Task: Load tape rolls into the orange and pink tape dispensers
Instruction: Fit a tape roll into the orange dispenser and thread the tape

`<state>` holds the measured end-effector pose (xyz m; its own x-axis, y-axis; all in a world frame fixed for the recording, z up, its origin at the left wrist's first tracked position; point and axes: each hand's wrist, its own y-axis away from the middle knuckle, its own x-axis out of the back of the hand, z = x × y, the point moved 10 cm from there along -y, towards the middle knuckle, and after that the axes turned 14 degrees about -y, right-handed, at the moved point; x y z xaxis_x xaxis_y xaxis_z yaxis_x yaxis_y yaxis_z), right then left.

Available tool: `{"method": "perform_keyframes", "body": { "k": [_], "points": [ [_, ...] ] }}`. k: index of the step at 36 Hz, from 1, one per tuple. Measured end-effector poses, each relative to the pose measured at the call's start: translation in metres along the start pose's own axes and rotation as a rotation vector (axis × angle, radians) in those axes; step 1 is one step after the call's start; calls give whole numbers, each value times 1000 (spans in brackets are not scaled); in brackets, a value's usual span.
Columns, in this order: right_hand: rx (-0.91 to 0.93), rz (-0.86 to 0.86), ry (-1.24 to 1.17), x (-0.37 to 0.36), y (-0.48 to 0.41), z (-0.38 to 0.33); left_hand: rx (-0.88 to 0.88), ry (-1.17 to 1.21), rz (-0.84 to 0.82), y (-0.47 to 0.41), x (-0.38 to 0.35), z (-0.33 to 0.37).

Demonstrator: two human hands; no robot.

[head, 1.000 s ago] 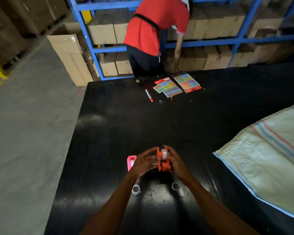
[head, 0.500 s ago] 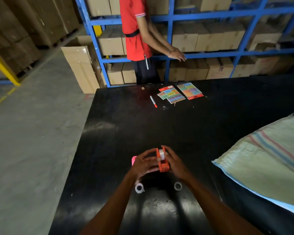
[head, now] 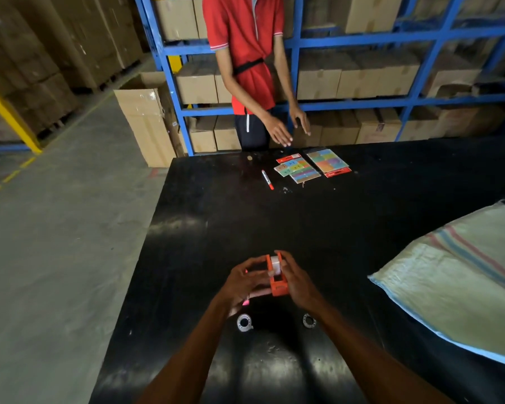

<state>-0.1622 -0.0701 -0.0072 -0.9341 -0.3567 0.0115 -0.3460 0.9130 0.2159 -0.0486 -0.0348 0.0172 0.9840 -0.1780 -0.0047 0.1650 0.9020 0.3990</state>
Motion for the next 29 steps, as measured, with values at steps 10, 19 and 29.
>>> {"method": "perform_keyframes", "body": {
  "k": [10,19,29],
  "points": [
    [-24,55,27,7,5,5,-19,-28,-33,7,-5,10],
    [45,14,82,1,13,-20,80,157,78,-1,-5,-19],
    [163,78,509,-6,12,-31,215,433,234,-9,-17,-35]
  ]
}}
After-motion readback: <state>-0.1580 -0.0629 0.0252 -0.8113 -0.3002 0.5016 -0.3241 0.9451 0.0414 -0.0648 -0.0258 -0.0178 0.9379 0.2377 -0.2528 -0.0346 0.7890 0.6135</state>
